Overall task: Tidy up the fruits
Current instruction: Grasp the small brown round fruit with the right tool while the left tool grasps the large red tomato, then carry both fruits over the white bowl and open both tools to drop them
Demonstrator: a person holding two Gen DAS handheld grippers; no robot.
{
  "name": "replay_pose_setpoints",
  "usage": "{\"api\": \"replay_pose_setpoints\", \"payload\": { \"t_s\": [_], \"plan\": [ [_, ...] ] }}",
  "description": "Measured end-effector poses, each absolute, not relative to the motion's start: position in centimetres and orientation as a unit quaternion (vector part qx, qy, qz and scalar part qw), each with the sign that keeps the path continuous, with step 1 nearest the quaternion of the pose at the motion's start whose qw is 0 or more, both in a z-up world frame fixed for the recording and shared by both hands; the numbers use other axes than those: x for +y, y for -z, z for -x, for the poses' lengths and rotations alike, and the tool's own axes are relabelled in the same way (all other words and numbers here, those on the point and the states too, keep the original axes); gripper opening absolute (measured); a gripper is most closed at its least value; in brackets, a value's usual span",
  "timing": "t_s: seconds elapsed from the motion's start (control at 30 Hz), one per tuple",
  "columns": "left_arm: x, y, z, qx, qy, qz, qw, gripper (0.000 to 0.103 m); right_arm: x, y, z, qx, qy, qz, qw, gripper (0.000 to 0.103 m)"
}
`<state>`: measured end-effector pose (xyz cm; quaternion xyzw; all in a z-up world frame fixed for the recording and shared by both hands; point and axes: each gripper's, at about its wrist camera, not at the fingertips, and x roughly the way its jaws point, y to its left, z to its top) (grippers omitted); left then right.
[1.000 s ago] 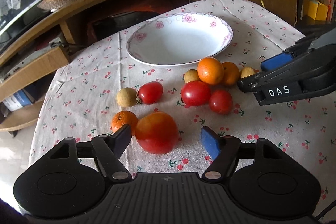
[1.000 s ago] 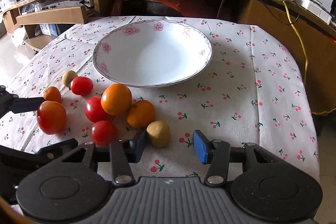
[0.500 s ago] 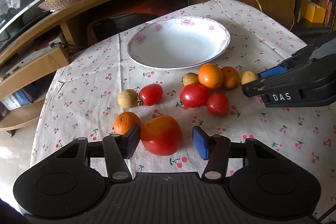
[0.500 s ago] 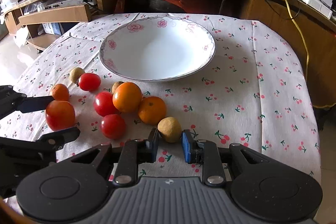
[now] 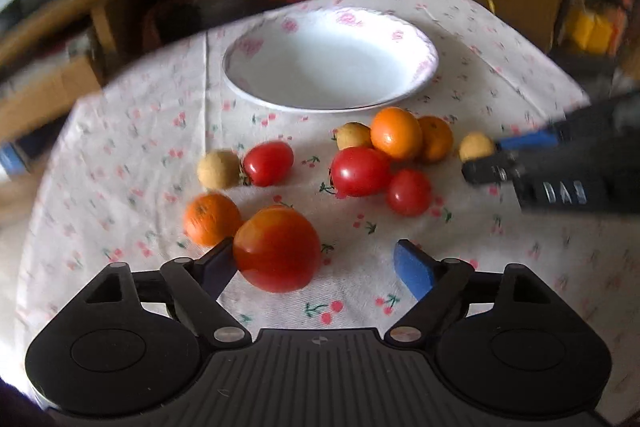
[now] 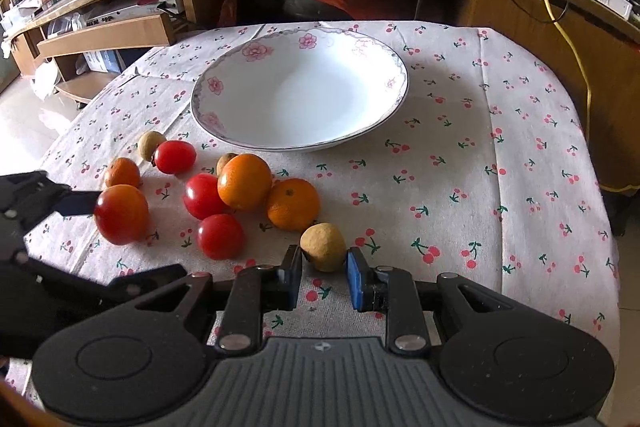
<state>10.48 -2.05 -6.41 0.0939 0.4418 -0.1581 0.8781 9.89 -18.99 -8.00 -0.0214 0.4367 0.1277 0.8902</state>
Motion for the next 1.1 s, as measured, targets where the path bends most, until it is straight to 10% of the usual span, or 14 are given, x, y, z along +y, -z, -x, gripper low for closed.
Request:
{"api": "replay_pose_setpoints", "payload": {
  "t_s": [0.23,1.1],
  "plan": [
    [-1.2,5.5,-9.3,0.458,0.181,-0.064,0.868,0.051,-19.2,7.8,-9.9,0.442,-0.124,0.016,0.888,0.026],
    [-2.8,3.8,-10.0,0.441,0.185,-0.053,0.877,0.051,-19.6,5.9,-9.1,0.425,-0.125,0.000,0.896,0.025]
  ]
}}
